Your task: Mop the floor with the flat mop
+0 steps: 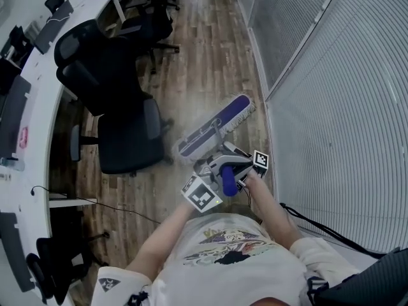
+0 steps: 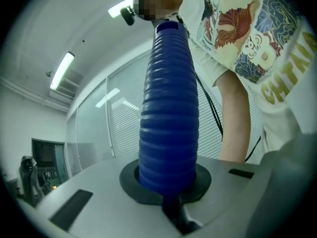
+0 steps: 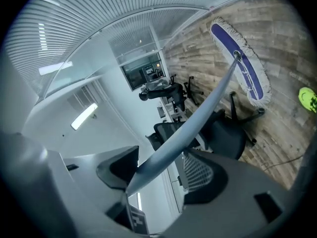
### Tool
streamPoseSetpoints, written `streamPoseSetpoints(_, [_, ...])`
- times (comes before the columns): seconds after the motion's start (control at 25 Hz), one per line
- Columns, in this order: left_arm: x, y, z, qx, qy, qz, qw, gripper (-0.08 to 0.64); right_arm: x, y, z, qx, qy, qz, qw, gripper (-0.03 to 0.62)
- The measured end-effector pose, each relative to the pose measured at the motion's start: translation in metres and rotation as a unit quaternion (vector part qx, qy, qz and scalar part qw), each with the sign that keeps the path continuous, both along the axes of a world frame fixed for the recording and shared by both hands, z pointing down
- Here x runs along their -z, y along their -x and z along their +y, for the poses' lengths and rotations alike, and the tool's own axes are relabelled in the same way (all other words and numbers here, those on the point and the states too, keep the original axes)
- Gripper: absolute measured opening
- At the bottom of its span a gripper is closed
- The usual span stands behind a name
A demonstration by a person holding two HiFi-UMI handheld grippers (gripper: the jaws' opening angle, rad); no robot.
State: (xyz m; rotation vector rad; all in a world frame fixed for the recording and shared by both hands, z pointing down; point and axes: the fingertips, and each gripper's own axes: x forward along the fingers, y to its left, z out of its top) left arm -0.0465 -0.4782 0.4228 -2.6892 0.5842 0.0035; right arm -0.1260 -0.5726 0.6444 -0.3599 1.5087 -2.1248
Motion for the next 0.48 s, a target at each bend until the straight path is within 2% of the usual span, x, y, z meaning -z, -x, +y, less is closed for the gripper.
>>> streamPoseSetpoints(0.24, [-0.024, -0.021, -0.045, -0.029, -0.001, -0.041, 0.9988, -0.002, -0.014, -0.012, -0.054, -0.027, 0.011, 0.003, 1.000, 0.268])
streamPoseSetpoints(0.48, [-0.005, -0.010, -0.086, -0.008, 0.006, -0.015, 0.9998, -0.003, -0.002, -0.005, -0.088, 0.001, 0.008, -0.004, 1.000, 0.268])
